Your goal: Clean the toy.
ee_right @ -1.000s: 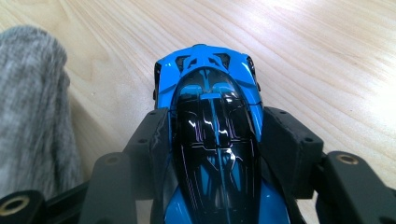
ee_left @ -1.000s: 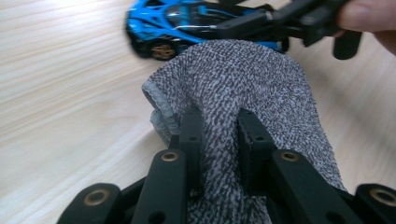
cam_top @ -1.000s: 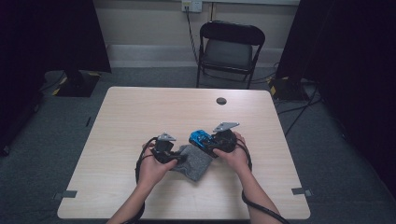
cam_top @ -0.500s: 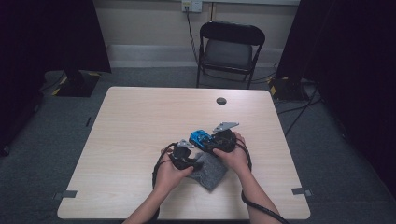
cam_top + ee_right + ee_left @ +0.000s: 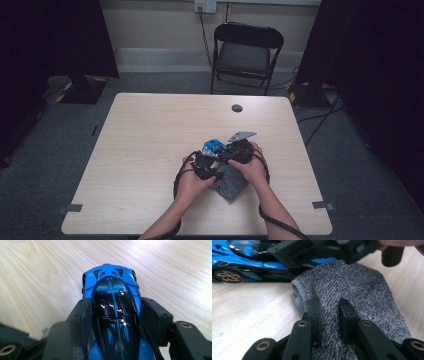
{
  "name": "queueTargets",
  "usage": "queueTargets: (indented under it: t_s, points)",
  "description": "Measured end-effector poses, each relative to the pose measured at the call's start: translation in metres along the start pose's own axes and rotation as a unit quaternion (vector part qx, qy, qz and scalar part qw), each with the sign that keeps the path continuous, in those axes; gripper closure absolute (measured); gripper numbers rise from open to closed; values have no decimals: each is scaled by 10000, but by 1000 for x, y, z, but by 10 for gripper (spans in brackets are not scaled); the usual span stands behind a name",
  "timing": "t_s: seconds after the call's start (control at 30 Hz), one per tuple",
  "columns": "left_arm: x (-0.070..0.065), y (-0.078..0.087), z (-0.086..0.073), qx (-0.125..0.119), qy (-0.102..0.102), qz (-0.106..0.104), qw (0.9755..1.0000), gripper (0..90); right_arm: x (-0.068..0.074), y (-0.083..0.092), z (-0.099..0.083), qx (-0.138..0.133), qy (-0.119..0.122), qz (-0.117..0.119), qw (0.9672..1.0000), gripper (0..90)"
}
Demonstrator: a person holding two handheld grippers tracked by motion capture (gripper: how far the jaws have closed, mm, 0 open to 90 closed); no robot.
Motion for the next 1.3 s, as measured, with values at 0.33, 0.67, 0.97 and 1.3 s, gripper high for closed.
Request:
queueTargets:
  t_s: [0.33,0.67,0.97,1.3]
  points:
    - [14,5,1,-5,-44,269,9996,744,0,0,0,-8,-6,5,10000,426]
    - [29,11,1,-39,41,473,9989,745,0,0,0,-8,-16,1,10000,426]
    - [36,14,1,-65,104,580,9982,744,0,0,0,-3,18,-9,10000,426]
    - [49,21,-2,-122,300,655,9973,744,0,1,-1,-16,-2,-11,10000,426]
Point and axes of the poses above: each handheld gripper's, and its own axes: y roughly backward along the jaws, z roughly out of its top, x roughly to its left, the point moved 9 cm from there along -y, roughly forward along the jaws
